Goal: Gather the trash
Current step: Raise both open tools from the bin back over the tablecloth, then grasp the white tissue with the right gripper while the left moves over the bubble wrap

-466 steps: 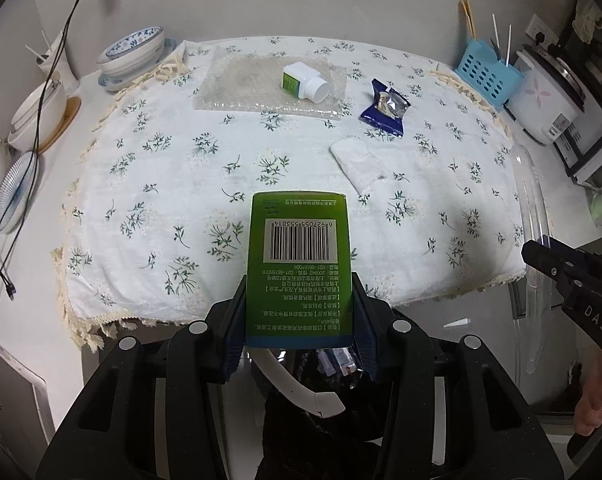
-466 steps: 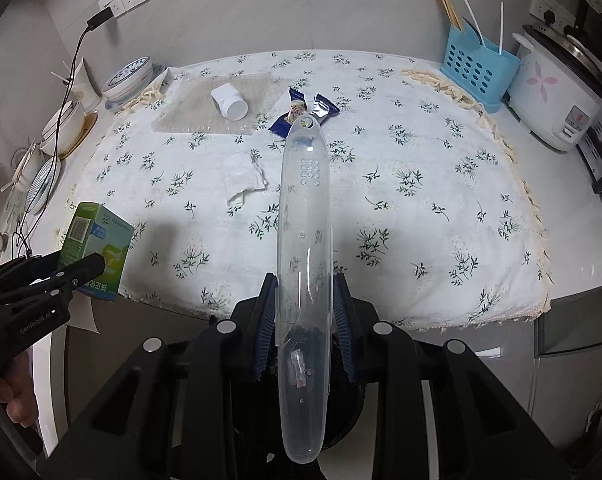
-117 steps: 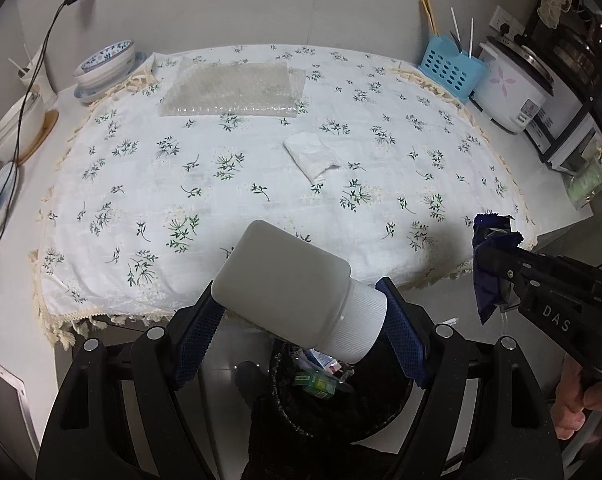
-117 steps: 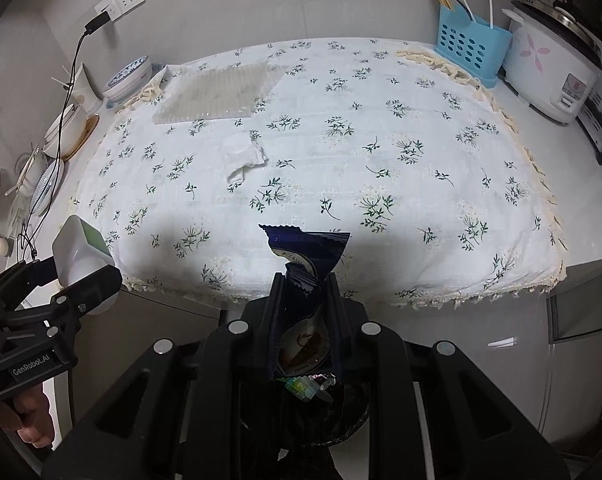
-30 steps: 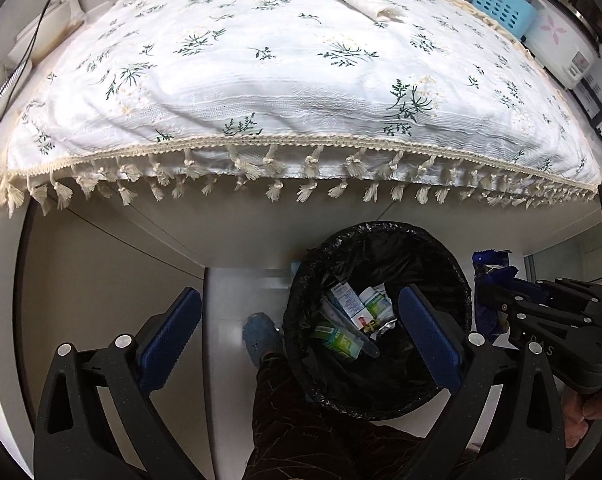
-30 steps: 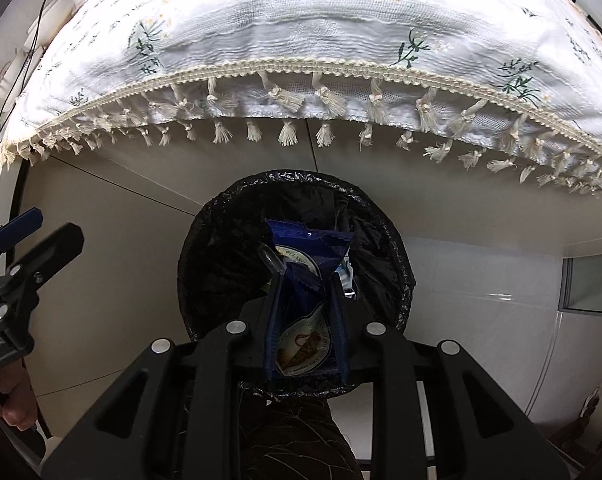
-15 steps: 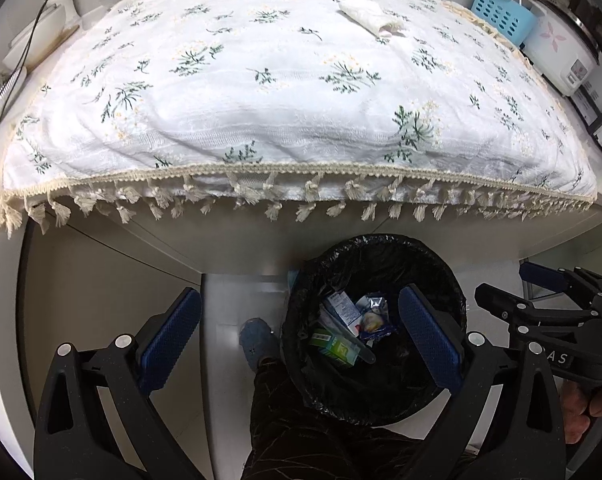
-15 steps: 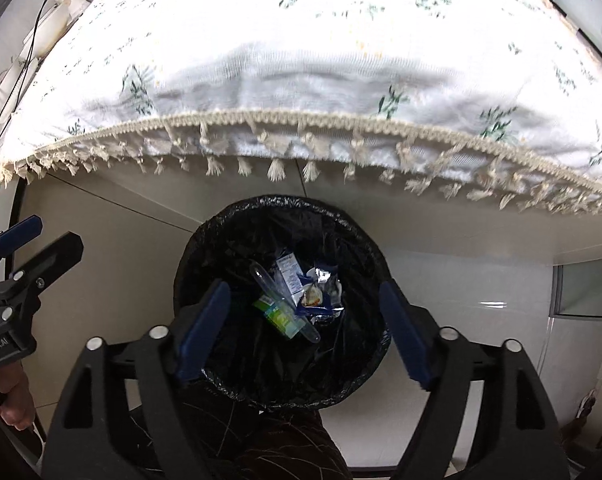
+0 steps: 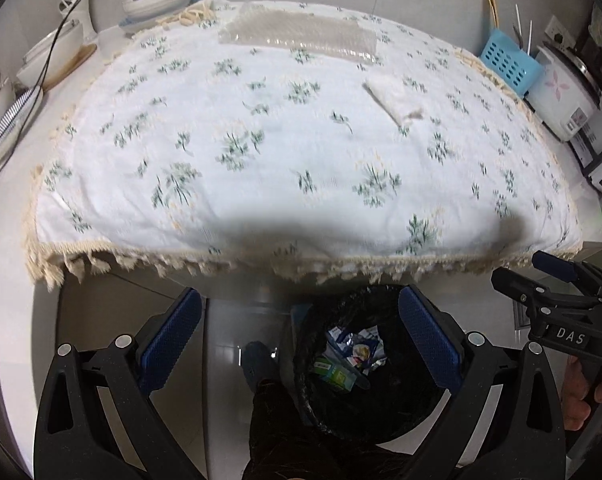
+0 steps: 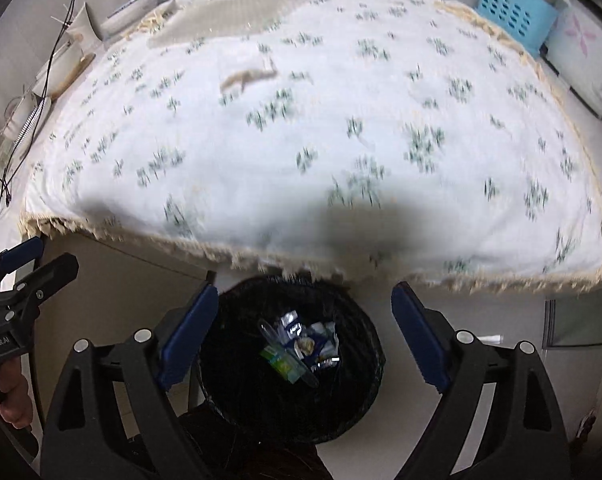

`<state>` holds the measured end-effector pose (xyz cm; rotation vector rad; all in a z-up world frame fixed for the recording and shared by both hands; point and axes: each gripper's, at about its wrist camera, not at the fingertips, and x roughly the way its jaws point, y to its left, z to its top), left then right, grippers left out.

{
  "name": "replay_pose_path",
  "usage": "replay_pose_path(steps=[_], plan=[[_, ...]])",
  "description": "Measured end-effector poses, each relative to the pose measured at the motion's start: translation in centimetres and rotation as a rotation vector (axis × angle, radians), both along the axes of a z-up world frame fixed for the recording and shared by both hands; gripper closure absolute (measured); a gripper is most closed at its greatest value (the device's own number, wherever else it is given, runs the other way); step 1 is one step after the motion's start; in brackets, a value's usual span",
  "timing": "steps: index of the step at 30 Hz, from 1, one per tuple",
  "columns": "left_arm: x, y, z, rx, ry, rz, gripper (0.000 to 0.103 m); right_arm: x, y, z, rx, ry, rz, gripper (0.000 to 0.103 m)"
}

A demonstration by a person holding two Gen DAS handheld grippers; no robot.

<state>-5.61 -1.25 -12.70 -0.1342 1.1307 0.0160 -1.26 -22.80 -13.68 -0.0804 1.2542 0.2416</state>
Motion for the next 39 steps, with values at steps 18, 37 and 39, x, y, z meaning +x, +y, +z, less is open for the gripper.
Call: replay_pose_path(steps=[18, 37, 39], plan=[[12.0, 6.5, 4.1, 0.015, -0.041, -0.004, 0.006, 11.2, 7.2, 3.3, 0.008, -0.052, 0.060, 0.033], [27.4, 8.9, 0.7, -0.025, 0.032, -0.043, 0.006, 19.2, 10.7, -1.8, 0.006, 0.158, -0.021, 0.076], [28.9, 8.7, 0.3, -0.035, 0.042, -0.042, 0.006, 19.3, 11.0, -2.1, -0.002, 0.169, -0.022, 0.087]])
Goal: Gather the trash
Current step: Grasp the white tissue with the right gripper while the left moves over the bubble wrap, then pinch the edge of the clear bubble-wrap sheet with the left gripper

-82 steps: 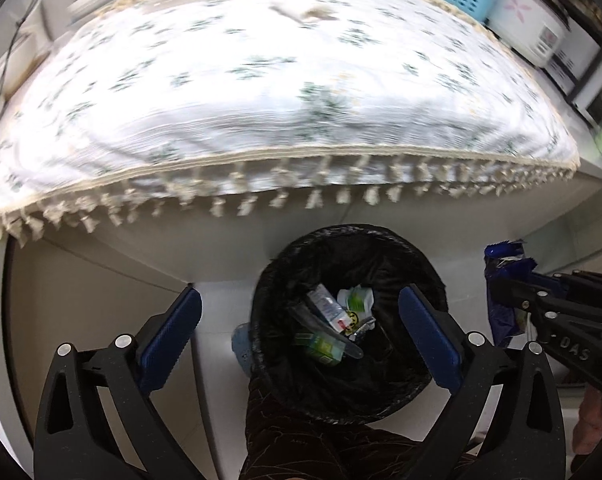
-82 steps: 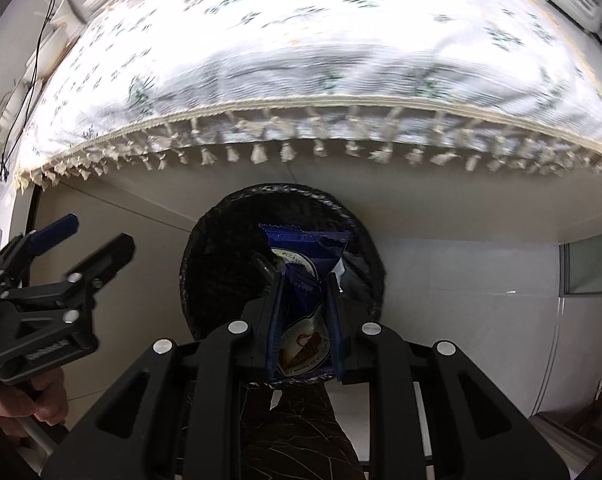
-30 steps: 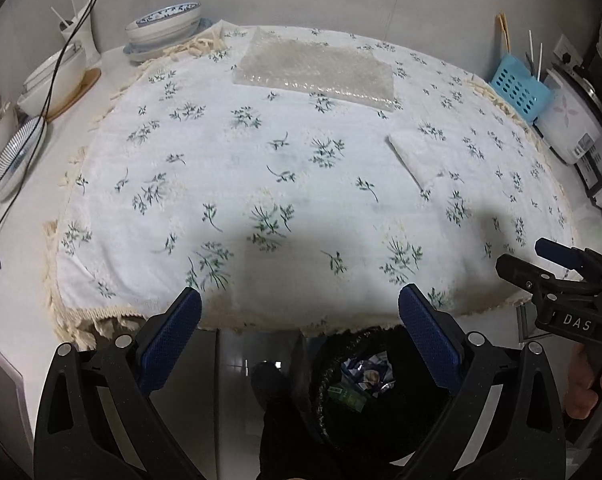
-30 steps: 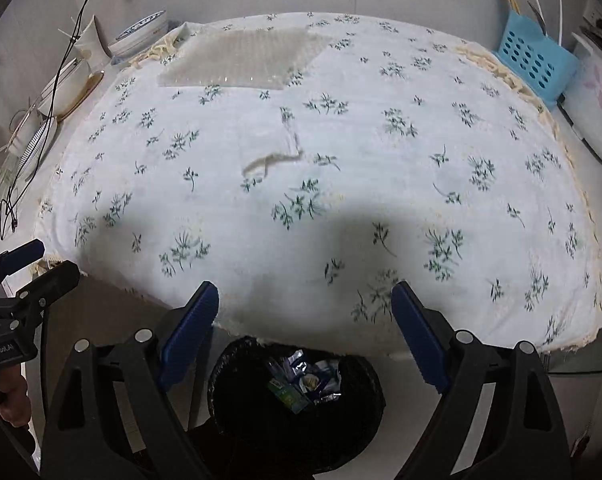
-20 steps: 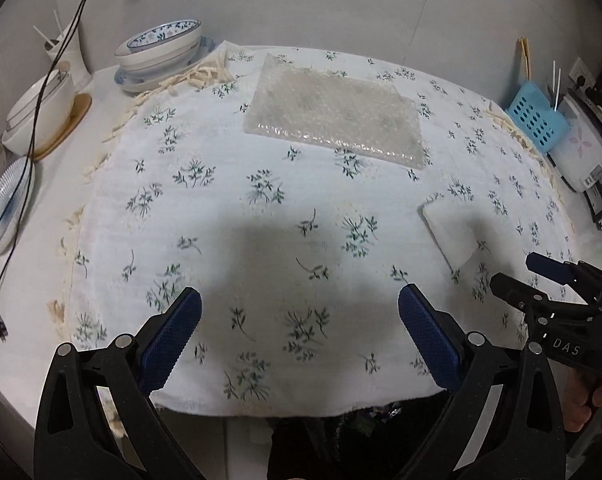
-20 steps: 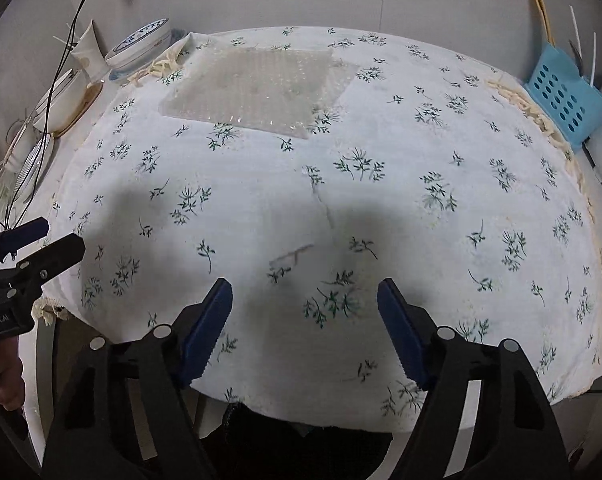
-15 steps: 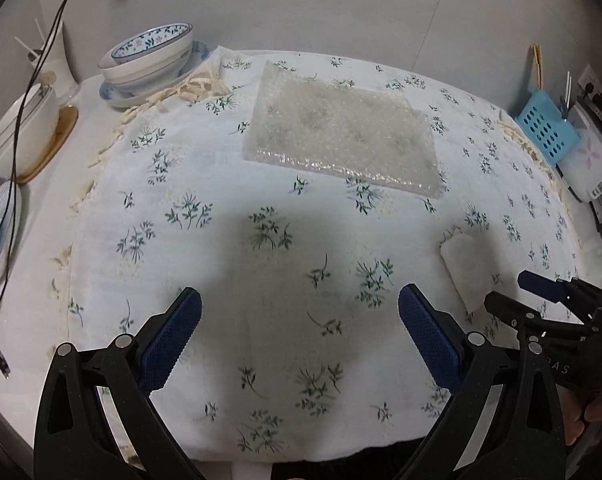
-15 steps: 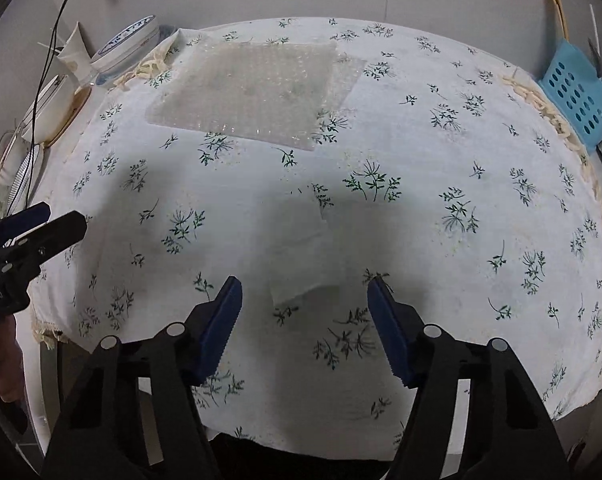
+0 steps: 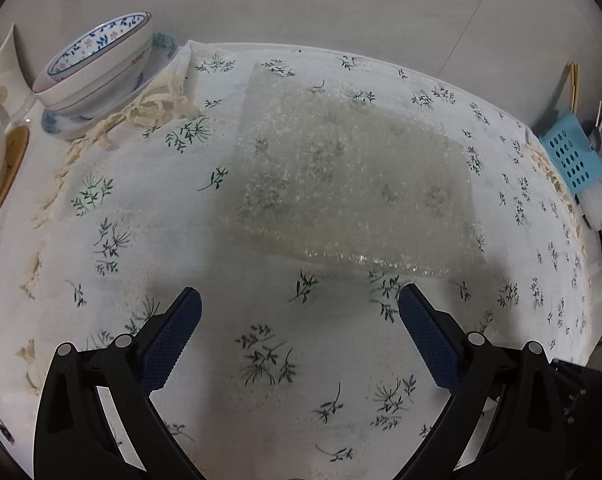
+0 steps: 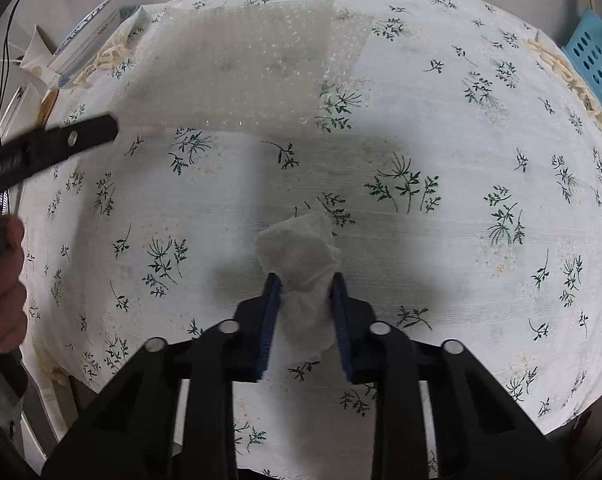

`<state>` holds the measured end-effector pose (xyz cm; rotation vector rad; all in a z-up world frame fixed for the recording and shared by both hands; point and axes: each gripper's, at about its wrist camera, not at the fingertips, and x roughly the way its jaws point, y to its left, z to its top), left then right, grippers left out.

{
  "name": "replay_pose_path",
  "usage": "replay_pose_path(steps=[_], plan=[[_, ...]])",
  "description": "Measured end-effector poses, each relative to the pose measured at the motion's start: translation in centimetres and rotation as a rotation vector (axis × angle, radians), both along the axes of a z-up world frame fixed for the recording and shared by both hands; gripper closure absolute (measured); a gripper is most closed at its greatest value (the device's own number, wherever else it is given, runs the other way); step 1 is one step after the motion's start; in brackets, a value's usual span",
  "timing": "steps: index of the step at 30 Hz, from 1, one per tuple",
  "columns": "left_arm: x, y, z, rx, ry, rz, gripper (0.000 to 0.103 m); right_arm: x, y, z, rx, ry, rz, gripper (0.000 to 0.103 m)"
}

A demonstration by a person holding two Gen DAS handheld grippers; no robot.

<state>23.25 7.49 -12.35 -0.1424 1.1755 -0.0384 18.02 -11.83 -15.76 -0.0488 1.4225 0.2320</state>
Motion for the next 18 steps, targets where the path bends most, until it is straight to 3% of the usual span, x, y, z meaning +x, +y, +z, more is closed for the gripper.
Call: replay_pose_path(steps=[3, 11, 18], plan=[[1.8, -0.6, -0.3, 0.016, 0.005, -0.012, 0.006, -0.1, 0.2, -0.1, 0.004, 0.001, -0.005, 0.092], [5.2, -2.5, -2.4, 0.040, 0.081, -0.050, 0.008, -1.2, -1.6, 1.8, 0.015, -0.037, -0.043, 0.092], [6.0, -5.0, -3.4, 0.196, 0.163, -0.094, 0.032, -2.2, -4.6, 3.7, 0.012, -0.076, -0.090, 0.092]])
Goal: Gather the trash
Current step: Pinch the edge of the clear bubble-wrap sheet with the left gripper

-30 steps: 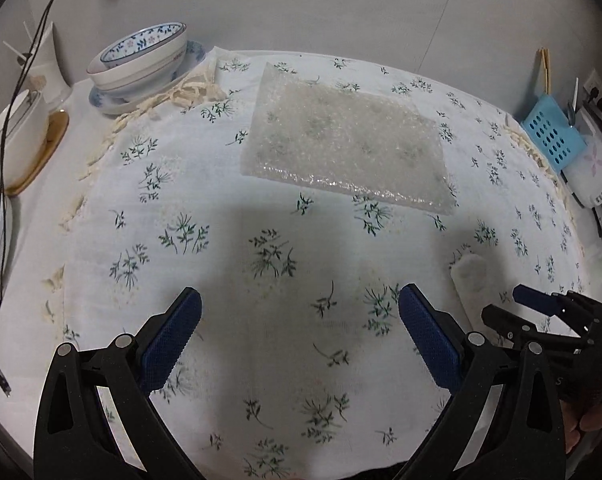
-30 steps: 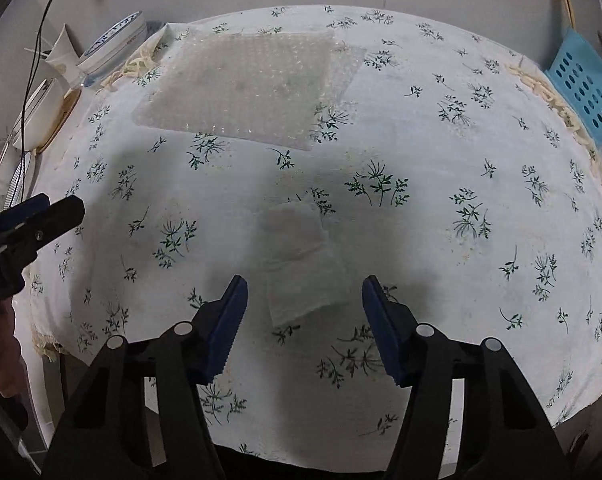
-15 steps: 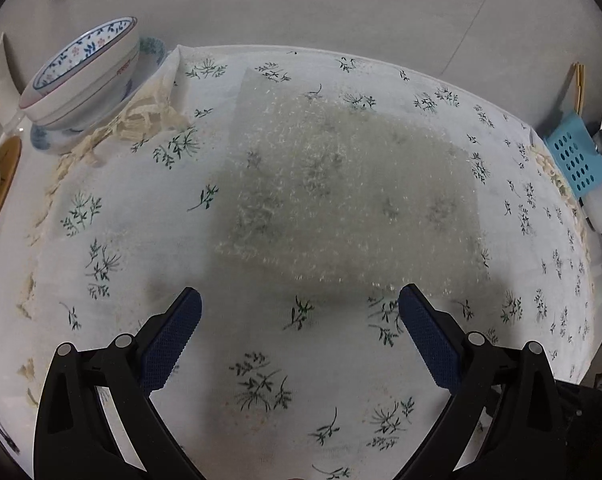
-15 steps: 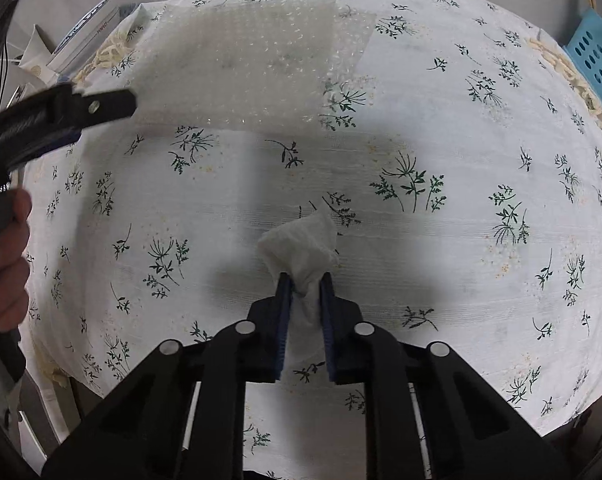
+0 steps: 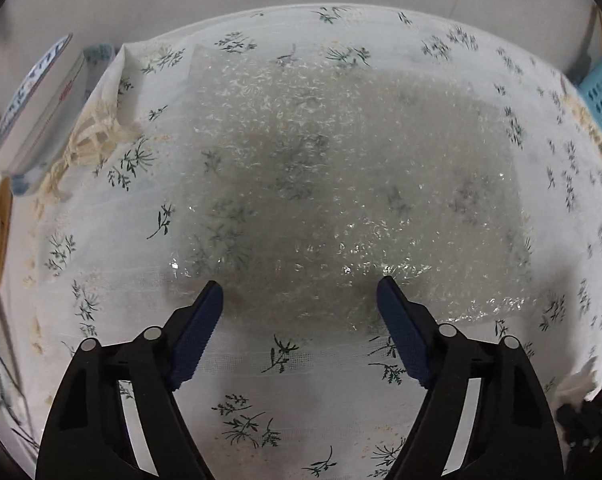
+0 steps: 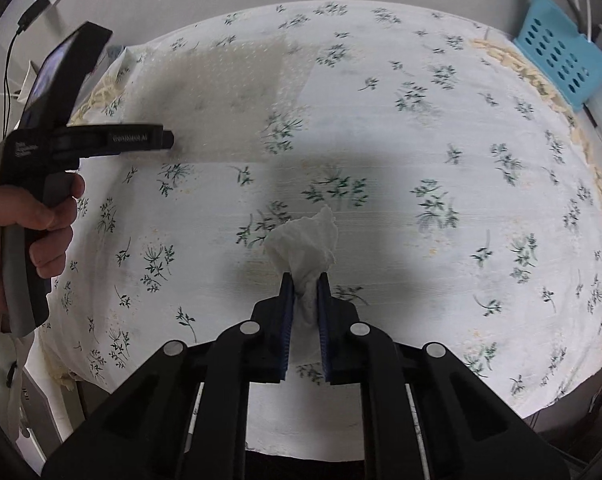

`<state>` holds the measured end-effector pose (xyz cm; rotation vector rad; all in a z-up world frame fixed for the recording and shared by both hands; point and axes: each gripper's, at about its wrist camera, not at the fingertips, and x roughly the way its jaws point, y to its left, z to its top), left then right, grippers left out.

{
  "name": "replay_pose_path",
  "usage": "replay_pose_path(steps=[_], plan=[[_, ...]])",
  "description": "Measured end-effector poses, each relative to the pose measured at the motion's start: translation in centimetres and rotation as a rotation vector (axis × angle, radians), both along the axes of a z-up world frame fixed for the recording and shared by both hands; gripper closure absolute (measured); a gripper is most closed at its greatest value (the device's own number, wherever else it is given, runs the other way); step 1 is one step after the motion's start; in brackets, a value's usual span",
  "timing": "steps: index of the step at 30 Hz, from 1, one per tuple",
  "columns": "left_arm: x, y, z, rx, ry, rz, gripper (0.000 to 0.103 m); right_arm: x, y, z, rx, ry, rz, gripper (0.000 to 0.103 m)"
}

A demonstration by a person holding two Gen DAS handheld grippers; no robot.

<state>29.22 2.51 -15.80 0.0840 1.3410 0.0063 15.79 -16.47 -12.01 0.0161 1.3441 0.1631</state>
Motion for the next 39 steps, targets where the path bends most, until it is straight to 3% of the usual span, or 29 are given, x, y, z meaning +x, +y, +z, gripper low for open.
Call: replay_pose_path(steps=[6, 9, 13, 19, 33, 34, 35, 36, 37, 39], plan=[[0.7, -2.2, 0.1, 0.022, 0.058, -0.041, 0.064, -0.5, -2.0, 1.3, 0.007, -0.030, -0.024, 0.092], [1.1, -2.9, 0.0, 0.014, 0.079, -0.046, 0.076, -1.2, -2.8, 1.9, 0.014, -0.042, -0.033, 0.092], [1.7, -3.5, -0.1, 0.001, 0.086, -0.044, 0.082, -1.7, -3.6, 2.1, 0.022, -0.046, -0.045, 0.092], [1.2, -2.7, 0.6, -0.027, 0.044, -0.038, 0.103, -1.8, -4.3, 2.5, 0.034, -0.060, -0.055, 0.092], [-2.3, -0.7, 3.1, -0.042, -0.069, 0.007, 0.100, -2.8, -4.9, 3.5, 0.052, -0.079, -0.049, 0.092], [-2.4, -0.4, 3.1, -0.041, -0.073, 0.016, 0.097, -2.9, -4.9, 3.5, 0.051, -0.080, -0.046, 0.092], [-2.5, -0.1, 3.0, -0.038, -0.078, 0.027, 0.080, -3.0, -4.8, 3.4, 0.050, -0.079, -0.044, 0.092], [-2.6, 0.1, 2.8, -0.022, -0.086, 0.036, 0.057, -3.1, -4.8, 3.4, 0.050, -0.077, -0.043, 0.092], [-2.6, -0.1, 2.7, -0.003, -0.098, 0.041, 0.049, -3.1, -4.8, 3.2, 0.051, -0.074, -0.043, 0.092], [-2.2, -0.4, 2.1, 0.014, -0.099, 0.040, 0.046, -3.2, -4.8, 3.0, 0.051, -0.065, -0.044, 0.092]])
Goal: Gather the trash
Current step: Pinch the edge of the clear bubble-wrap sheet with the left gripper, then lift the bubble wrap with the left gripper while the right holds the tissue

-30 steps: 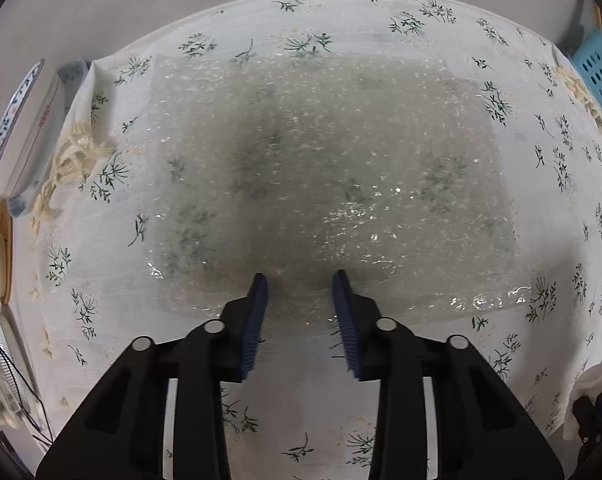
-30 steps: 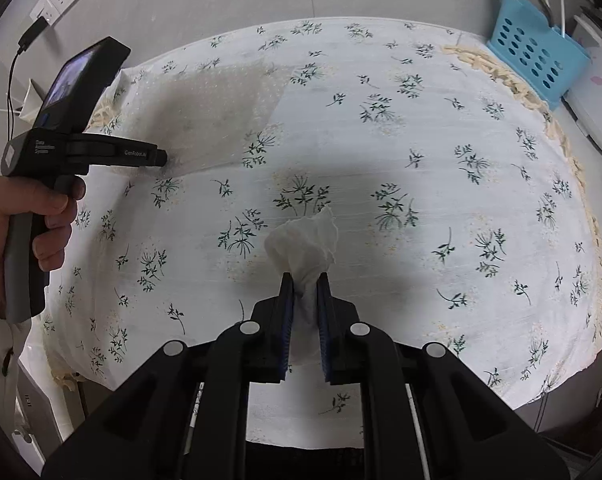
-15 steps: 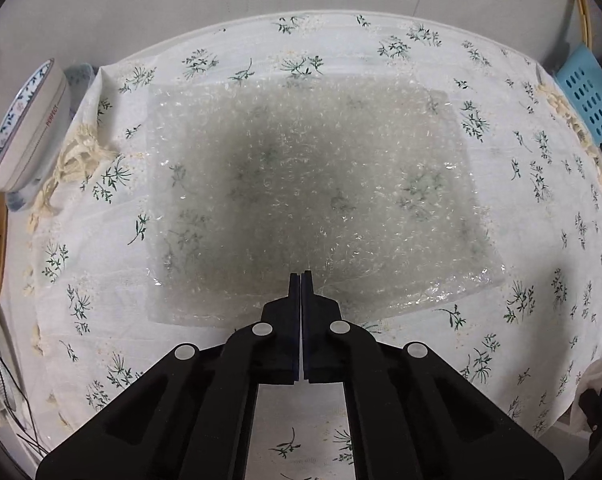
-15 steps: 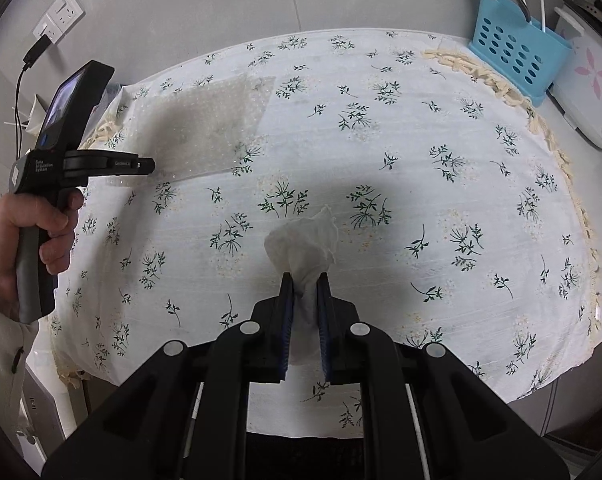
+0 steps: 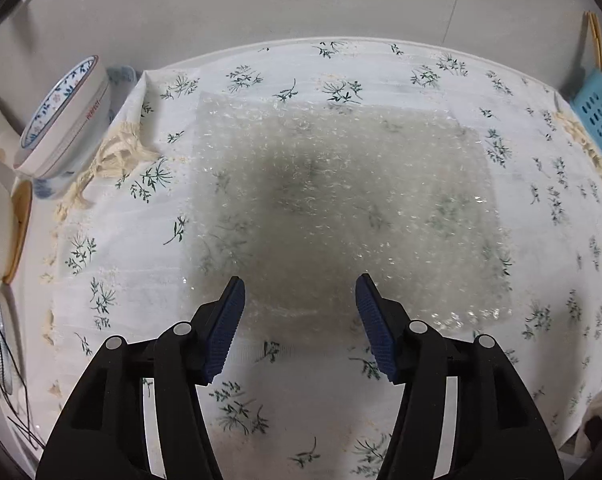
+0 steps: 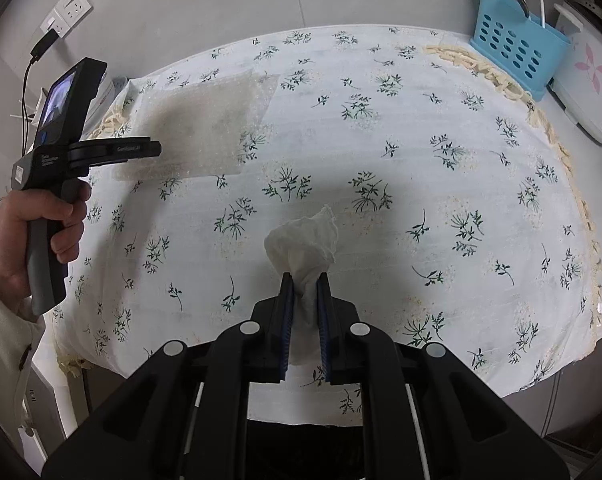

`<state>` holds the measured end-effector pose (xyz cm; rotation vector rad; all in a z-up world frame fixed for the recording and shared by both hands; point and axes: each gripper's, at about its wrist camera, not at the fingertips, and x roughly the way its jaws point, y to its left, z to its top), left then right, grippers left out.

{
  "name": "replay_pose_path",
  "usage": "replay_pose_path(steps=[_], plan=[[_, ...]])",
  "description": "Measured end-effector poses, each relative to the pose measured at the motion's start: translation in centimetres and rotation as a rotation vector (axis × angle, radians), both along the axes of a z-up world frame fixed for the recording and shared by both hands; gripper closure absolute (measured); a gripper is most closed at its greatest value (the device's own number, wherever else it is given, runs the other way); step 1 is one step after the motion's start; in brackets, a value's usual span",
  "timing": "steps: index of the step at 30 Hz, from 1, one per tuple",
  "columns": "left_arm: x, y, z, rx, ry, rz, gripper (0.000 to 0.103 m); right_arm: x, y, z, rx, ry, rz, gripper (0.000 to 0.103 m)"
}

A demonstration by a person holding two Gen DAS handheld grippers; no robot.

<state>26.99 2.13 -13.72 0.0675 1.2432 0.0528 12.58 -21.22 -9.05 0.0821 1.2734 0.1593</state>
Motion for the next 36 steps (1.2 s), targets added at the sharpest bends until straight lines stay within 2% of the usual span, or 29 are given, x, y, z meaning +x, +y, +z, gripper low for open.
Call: replay_pose_path(steps=[3, 7, 9, 11, 13, 15, 18, 25, 36], plan=[[0.6, 0.3, -1.4, -0.036, 0.051, 0.017, 0.047, 0.0, -0.1, -0.2, -0.003, 0.007, -0.003, 0.092], [0.8, 0.3, -1.6, -0.033, 0.075, 0.007, 0.049, 0.1, -0.3, -0.1, -0.006, 0.005, -0.006, 0.092], [1.4, 0.3, -1.6, -0.048, 0.111, 0.013, 0.057, 0.2, -0.4, 0.0, -0.007, 0.004, -0.008, 0.092], [2.0, -0.1, -1.8, -0.042, 0.134, 0.011, 0.060, 0.3, -0.4, 0.0, -0.006, 0.003, -0.011, 0.092], [2.3, -0.3, -1.7, -0.042, 0.143, -0.002, 0.069, 0.4, -0.5, 0.1, -0.005, 0.001, -0.014, 0.092], [3.0, -0.7, -1.9, -0.042, 0.147, -0.014, 0.082, 0.3, -0.5, 0.0, -0.003, 0.002, -0.017, 0.092], [3.2, -0.9, -1.6, -0.046, 0.140, -0.029, 0.090, 0.3, -0.5, -0.1, -0.003, 0.004, -0.017, 0.092], [1.1, 0.2, 1.3, -0.089, 0.054, -0.008, 0.092, 0.1, -0.5, -0.2, -0.001, 0.004, -0.011, 0.092], [-4.2, 1.6, 4.8, -0.156, 0.000, -0.008, 0.092, -0.4, -0.4, 0.4, 0.010, -0.013, 0.000, 0.092]])
